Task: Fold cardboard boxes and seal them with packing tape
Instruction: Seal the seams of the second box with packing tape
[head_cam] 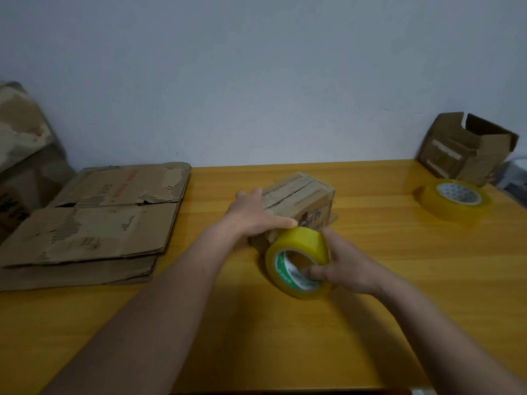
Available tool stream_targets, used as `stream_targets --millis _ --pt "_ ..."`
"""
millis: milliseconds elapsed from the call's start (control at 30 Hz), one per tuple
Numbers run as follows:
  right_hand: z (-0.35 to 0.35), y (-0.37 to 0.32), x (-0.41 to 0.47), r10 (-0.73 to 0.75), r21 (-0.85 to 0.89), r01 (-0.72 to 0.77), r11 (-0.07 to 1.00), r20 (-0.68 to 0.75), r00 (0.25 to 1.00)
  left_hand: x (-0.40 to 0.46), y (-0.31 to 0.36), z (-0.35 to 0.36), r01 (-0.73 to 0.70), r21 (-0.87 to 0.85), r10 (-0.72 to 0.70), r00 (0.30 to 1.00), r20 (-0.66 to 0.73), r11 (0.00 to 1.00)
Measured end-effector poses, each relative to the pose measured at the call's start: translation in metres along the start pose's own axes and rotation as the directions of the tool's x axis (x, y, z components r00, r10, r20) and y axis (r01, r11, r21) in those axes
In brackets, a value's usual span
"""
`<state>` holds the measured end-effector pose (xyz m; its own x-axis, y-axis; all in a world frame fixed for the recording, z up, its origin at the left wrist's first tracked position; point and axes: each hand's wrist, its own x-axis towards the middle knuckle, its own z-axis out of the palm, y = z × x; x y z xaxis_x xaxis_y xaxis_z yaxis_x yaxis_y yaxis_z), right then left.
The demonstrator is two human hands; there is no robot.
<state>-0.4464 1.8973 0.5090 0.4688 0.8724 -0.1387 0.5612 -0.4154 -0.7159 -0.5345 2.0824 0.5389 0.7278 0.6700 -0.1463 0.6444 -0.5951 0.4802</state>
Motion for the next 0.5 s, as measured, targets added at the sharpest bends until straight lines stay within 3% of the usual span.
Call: stream_targets --millis 133,200,233,300,367,433,500 --pt "-0.012 0.005 -0.006 -0.017 0.238 -0.05 0.97 0.271 0.963 0.008 -0.003 0.001 -0.095 -0.004 0.095 0.995 0.018 0.995" --pt "-0.02 0.008 -0.006 -0.003 0.315 -0.07 0.946 0.225 0.974 0.011 -0.006 0.0 -0.136 -0.001 0.136 0.99 0.039 0.991" --pt "-0.022 0.012 -0.003 0.01 0.268 -0.04 0.963 0.112 0.994 0.012 -0.007 -0.001 -0.162 0.001 0.162 0.986 0.044 0.987" --pt "-0.019 0.029 0.011 0.023 -0.171 -0.035 0.985 -0.074 0.997 0.017 -0.008 -0.002 -0.198 0.001 0.198 0.978 0.063 0.98" --pt "-0.005 0.048 0.02 0.042 -0.484 -0.063 0.873 -0.054 0.998 0.023 -0.008 -0.003 -0.221 0.001 0.22 0.971 0.096 0.975" --pt "0.008 0.066 0.024 0.034 -0.499 -0.053 0.865 -0.048 0.998 0.028 -0.008 -0.004 -0.244 0.004 0.242 0.961 0.134 0.97" --pt "0.008 0.074 0.025 -0.009 -0.392 -0.025 0.92 -0.085 0.996 0.033 -0.008 -0.005 -0.261 -0.034 0.263 0.95 0.17 0.965"
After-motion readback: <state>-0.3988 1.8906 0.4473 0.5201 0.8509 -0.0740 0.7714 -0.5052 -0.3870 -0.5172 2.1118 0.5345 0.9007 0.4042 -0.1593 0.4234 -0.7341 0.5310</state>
